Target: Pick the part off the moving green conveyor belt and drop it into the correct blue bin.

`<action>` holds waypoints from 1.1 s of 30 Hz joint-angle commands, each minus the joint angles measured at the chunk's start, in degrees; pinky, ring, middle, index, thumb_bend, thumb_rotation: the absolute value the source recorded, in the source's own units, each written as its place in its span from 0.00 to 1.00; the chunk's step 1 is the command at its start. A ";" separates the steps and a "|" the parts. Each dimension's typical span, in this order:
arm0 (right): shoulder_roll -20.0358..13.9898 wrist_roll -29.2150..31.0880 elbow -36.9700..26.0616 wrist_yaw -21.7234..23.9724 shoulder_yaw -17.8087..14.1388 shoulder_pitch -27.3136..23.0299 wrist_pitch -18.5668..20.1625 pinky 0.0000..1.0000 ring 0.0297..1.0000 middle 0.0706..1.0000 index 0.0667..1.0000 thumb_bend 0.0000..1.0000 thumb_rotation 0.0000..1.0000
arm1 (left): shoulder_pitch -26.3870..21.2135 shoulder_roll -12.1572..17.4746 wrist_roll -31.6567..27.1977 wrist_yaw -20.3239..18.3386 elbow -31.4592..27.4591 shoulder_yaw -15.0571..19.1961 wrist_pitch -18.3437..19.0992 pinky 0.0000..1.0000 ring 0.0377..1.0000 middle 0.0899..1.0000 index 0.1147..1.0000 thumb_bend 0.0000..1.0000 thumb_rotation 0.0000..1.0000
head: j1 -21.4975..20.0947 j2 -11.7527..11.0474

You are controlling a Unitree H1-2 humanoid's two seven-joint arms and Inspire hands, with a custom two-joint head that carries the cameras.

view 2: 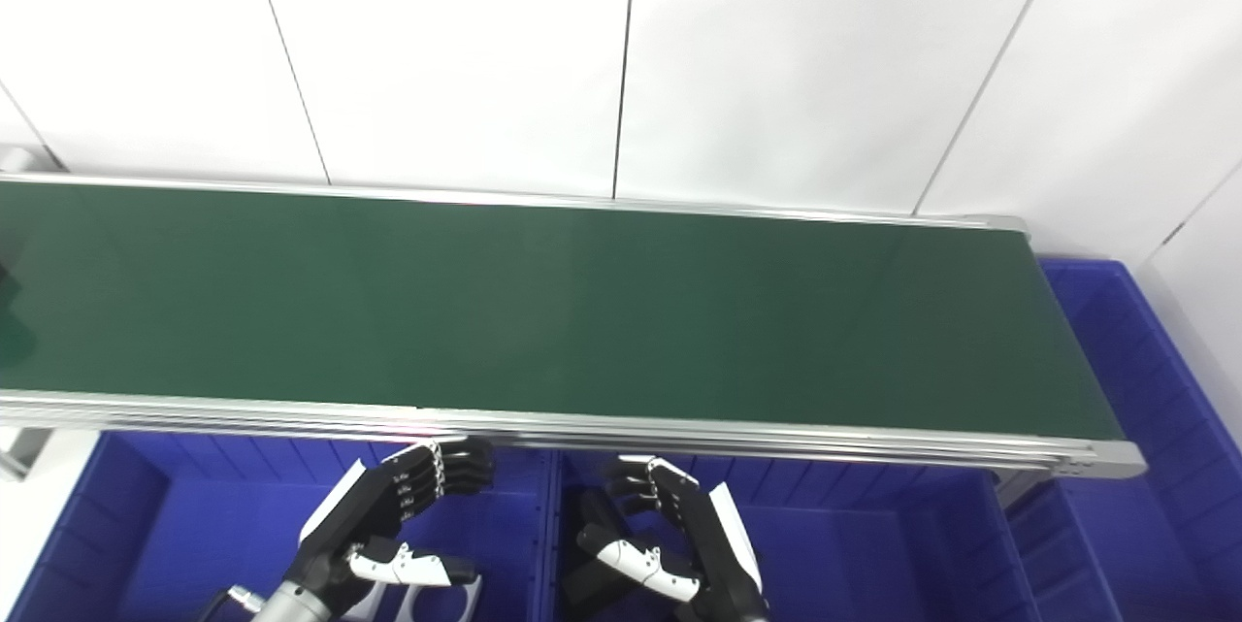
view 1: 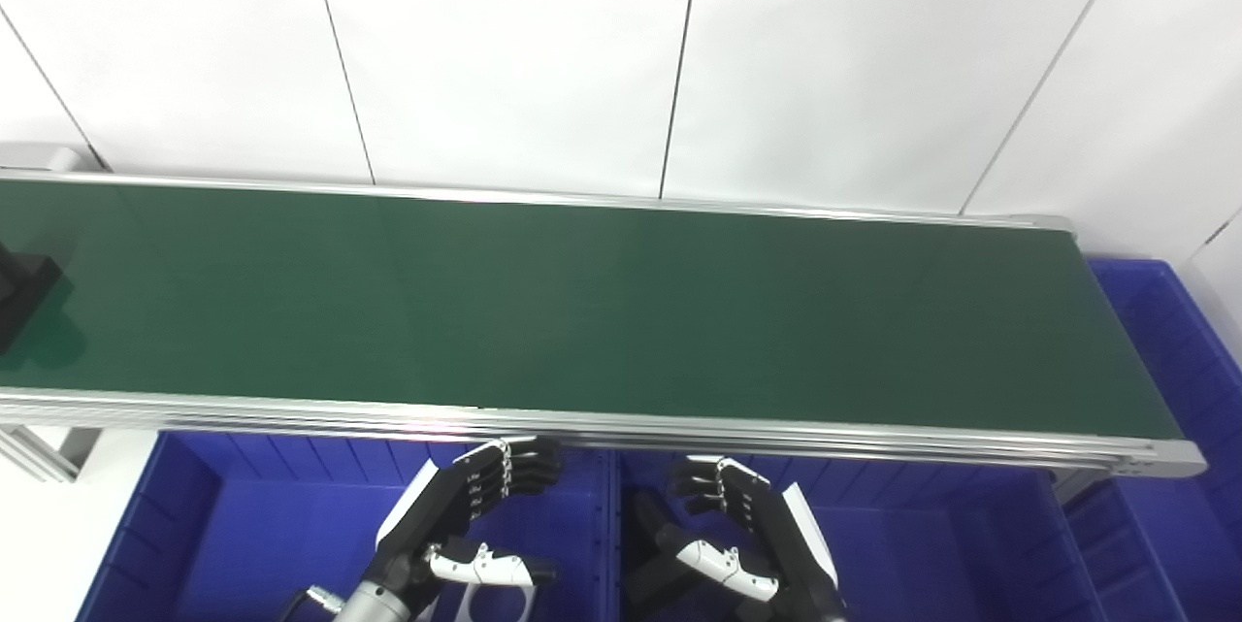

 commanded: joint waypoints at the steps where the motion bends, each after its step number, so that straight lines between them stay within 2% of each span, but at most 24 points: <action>1: 0.31 0.18 -1.34 -0.21 -0.12 -0.33 -1.14 0.64 0.70 0.74 0.92 0.74 0.48 | -0.67 -0.01 0.35 0.30 -1.41 -0.22 -2.35 0.77 0.73 0.73 0.85 1.00 0.23 | 0.05 -0.01; 6: 0.28 0.49 -1.22 -0.14 -0.12 -0.28 -1.34 0.65 0.72 0.76 0.96 0.75 0.48 | -0.70 0.11 0.43 0.20 -1.31 -0.32 -2.50 0.74 0.74 0.76 0.88 1.00 0.23 | 0.08 -0.07; 8: 0.23 0.51 -1.23 -0.07 -0.10 -0.30 -1.21 0.66 0.72 0.77 0.90 0.75 0.48 | -0.73 -0.01 0.17 0.20 -1.17 -0.25 -2.53 0.74 0.74 0.76 0.84 1.00 0.22 | 0.09 -0.11; 12: 0.25 1.05 -0.81 0.13 -0.13 -0.60 -1.49 0.67 0.73 0.76 0.69 0.70 0.43 | -0.90 -0.31 -0.98 -0.15 -0.62 -0.05 -3.17 0.74 0.74 0.75 0.73 1.00 0.18 | 0.16 -0.09; 13: 0.24 1.02 -0.74 0.11 -0.12 -0.64 -1.55 0.67 0.73 0.75 0.67 0.70 0.43 | -0.92 -0.35 -1.27 -0.28 -0.59 -0.04 -3.12 0.74 0.74 0.75 0.72 1.00 0.18 | 0.16 -0.17; 20: -0.12 -0.30 -1.29 -0.18 0.09 -0.48 -1.28 0.67 0.73 0.76 0.76 0.70 0.46 | -0.85 -0.17 0.21 0.33 -0.66 -0.28 -3.48 0.73 0.73 0.76 0.79 1.00 0.21 | 0.21 -0.20; 27: -0.10 0.07 -1.59 0.04 -0.05 -0.30 -0.88 0.67 0.73 0.76 0.79 0.72 0.48 | -0.69 -0.27 0.38 0.48 -0.89 -0.36 -3.37 0.73 0.73 0.76 0.81 1.00 0.22 | 0.84 -0.49; 33: -0.39 1.14 -0.58 0.38 -0.27 -0.38 -1.75 0.67 0.73 0.76 0.80 0.73 0.47 | -0.73 -0.47 0.04 0.24 -0.33 -0.48 -3.41 0.77 0.75 0.78 0.82 1.00 0.20 | 2.61 -1.76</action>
